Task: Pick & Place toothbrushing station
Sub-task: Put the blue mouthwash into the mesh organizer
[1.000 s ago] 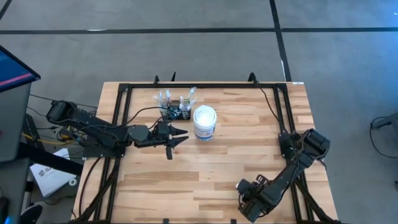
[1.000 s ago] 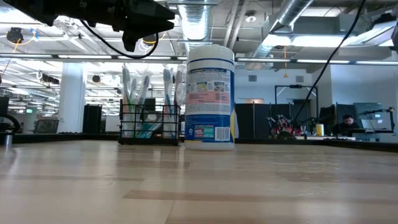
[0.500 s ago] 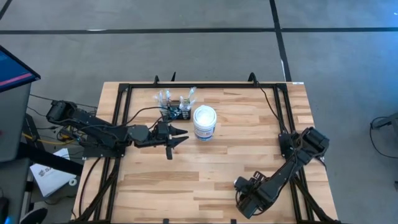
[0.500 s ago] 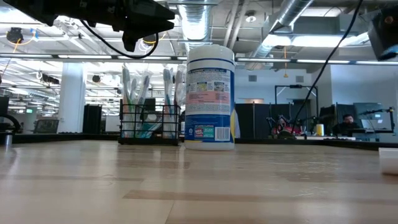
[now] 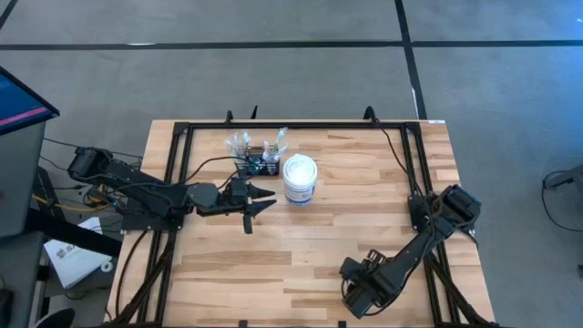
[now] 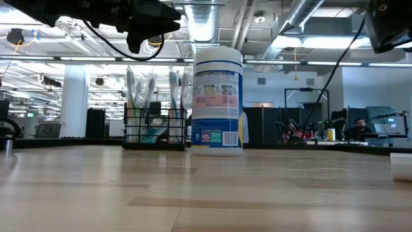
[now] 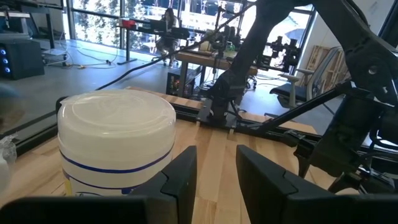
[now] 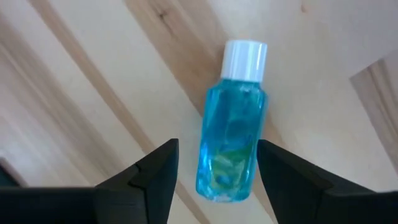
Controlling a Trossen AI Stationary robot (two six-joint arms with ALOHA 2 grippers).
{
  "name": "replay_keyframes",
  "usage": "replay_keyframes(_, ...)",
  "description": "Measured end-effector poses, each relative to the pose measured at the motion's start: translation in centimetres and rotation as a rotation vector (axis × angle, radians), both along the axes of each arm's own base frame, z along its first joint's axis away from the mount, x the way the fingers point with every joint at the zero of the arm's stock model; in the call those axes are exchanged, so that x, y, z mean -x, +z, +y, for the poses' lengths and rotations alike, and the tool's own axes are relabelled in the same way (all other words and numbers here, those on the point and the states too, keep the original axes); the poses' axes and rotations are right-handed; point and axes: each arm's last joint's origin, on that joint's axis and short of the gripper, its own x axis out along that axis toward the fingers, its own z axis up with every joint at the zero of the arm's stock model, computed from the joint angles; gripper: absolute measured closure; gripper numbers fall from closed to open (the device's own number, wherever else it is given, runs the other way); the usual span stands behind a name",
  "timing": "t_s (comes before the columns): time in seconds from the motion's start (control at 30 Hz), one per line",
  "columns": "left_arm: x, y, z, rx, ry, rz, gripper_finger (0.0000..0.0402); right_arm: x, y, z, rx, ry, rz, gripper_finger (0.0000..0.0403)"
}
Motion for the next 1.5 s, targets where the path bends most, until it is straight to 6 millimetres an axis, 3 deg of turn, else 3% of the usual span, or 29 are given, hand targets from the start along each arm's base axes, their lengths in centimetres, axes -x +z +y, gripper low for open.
replay_keyframes(0.77,0.2,-0.5,0.1,-0.004,0.002,0.017,0.0294,-0.9,-0.4,-0.5,-0.012,-0.008,0.005,0.0201)
replay_keyframes(1.07,0.3,-0.7,0.2,-0.008,0.038,0.022,0.0294,-1.7,-2.6,-0.7,0.012,0.023,0.066,0.0201)
replay_keyframes(1.5,0.3,-0.7,0.2,-0.008,0.038,0.021,0.0294,-1.7,-2.3,-0.9,0.012,0.019,0.061,0.0272)
